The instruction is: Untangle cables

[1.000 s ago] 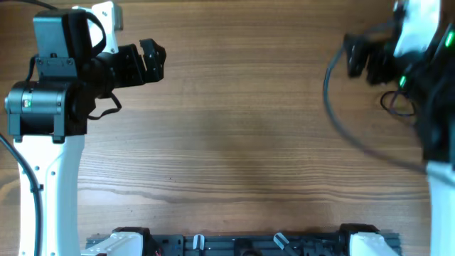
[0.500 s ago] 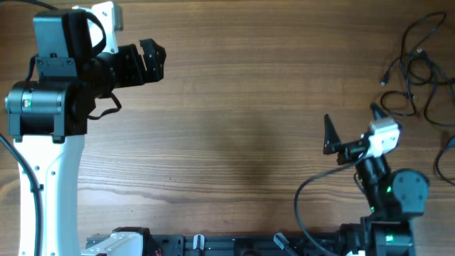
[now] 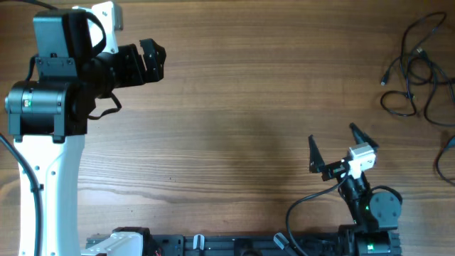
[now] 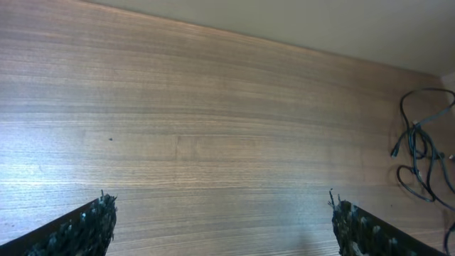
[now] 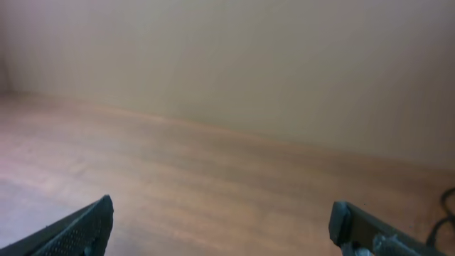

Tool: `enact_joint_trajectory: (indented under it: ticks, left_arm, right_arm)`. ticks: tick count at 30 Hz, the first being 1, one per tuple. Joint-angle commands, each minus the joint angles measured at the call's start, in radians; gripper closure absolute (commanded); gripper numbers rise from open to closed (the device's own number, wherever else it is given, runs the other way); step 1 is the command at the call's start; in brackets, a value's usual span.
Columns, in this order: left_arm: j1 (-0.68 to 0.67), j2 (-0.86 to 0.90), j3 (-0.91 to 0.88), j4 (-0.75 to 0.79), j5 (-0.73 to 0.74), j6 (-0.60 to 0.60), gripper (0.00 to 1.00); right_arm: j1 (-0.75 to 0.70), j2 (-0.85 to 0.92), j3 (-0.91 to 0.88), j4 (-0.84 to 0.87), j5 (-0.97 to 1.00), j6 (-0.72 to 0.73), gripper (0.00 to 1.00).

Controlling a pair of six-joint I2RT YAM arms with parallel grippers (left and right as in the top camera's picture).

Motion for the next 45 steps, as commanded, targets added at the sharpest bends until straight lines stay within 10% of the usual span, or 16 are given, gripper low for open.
enact_joint_trajectory:
  ticks: [1,29,45]
  left_arm:
    - [0.000,-0.002,0.005,0.003,-0.006,0.019,0.00]
    - [0.001,-0.039,-0.015,-0.068,-0.059,0.070,0.00]
    - [0.080,-0.829,-1.154,0.909,-0.063,0.098,0.00]
  right_arm:
    - [0.010,-0.037,-0.002,-0.019,-0.006,0.031,0.00]
    - [0.010,-0.026,-0.002,-0.018,-0.005,0.045,0.00]
    - [0.010,-0.026,-0.002,-0.018,-0.005,0.045,0.00]
